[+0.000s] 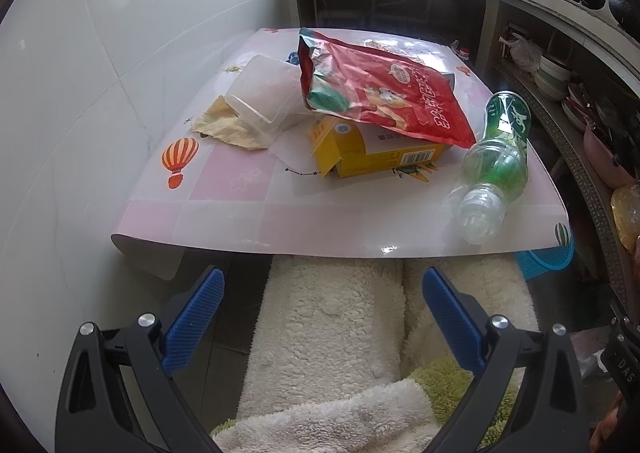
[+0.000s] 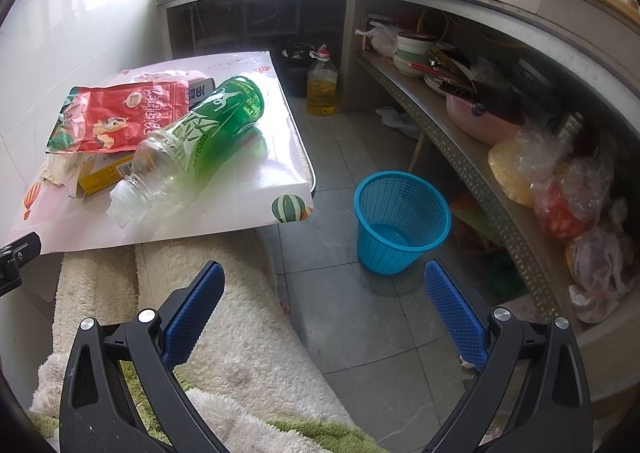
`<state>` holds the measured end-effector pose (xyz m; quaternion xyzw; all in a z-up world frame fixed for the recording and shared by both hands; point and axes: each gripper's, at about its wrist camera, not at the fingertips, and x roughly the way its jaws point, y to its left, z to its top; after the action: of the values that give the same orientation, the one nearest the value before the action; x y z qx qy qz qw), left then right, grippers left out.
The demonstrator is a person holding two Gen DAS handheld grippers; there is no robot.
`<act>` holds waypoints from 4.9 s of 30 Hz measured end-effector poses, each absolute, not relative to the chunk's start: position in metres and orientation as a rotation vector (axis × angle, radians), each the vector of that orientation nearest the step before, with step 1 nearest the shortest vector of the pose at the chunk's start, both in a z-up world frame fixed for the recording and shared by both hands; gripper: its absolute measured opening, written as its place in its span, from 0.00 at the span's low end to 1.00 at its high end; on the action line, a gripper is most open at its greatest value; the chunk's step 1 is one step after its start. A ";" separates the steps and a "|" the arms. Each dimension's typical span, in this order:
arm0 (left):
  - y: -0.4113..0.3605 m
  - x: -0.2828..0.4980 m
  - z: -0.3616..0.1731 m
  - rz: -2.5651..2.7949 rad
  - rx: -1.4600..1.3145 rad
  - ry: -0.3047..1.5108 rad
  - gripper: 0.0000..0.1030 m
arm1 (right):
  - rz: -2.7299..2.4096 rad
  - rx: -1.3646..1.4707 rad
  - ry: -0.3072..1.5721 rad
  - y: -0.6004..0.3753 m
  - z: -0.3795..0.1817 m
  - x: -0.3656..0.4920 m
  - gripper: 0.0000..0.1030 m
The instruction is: Collect trash
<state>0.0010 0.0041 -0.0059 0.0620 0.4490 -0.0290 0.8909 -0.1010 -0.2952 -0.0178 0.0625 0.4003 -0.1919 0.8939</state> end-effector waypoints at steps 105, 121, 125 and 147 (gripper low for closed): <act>0.035 0.093 -0.001 -0.456 -0.328 0.893 0.94 | -0.223 0.188 0.629 -0.322 0.016 -0.001 0.93; 0.059 0.089 0.017 -0.454 -0.290 0.729 0.94 | -0.109 0.216 0.661 -0.309 0.012 0.019 0.93; 0.068 0.099 0.019 -0.442 -0.300 0.714 0.94 | -0.103 0.218 0.663 -0.306 0.013 0.021 0.93; 0.053 0.198 0.059 -0.470 -0.157 0.712 0.69 | -0.034 0.352 0.759 -0.317 -0.002 0.042 0.93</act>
<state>0.1983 0.0533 0.0592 -0.0760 0.3451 -0.2277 0.9074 0.0417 -0.3166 -0.0019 0.1708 0.3685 -0.0164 0.9137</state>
